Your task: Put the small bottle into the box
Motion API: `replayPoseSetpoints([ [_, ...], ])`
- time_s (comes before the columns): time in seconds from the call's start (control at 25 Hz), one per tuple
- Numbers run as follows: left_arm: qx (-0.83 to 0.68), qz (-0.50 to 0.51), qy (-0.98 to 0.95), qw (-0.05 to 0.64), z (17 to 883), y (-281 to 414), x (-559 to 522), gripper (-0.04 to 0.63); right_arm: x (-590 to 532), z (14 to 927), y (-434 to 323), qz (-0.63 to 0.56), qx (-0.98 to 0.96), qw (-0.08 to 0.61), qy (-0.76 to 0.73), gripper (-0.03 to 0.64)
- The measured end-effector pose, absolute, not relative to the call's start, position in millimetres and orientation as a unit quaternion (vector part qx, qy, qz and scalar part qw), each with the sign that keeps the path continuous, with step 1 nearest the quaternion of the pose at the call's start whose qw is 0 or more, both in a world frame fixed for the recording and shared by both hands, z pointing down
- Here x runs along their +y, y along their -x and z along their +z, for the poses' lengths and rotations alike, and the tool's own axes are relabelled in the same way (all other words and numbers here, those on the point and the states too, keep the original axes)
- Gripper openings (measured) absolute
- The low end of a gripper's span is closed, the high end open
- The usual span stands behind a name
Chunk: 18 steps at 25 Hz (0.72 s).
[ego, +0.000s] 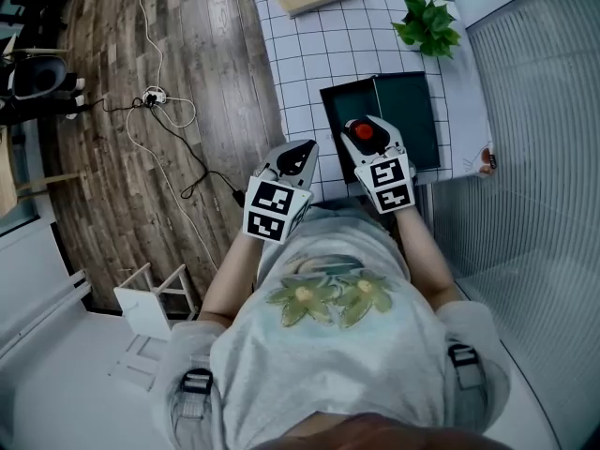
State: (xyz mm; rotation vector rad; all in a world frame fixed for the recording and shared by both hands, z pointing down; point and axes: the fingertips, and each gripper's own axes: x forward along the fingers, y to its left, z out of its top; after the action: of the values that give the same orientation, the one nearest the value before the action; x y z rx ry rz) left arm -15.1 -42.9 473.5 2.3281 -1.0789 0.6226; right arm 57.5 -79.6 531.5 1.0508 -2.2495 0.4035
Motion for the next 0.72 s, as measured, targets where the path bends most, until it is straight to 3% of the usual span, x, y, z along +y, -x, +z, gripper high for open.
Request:
replayPoseSetpoints([
  [0.72, -0.394, 0.236, -0.850, 0.256, 479, 15, -59, 0.008, -86, 549, -53, 0.159, -0.852, 0.329, -0.376, 0.218],
])
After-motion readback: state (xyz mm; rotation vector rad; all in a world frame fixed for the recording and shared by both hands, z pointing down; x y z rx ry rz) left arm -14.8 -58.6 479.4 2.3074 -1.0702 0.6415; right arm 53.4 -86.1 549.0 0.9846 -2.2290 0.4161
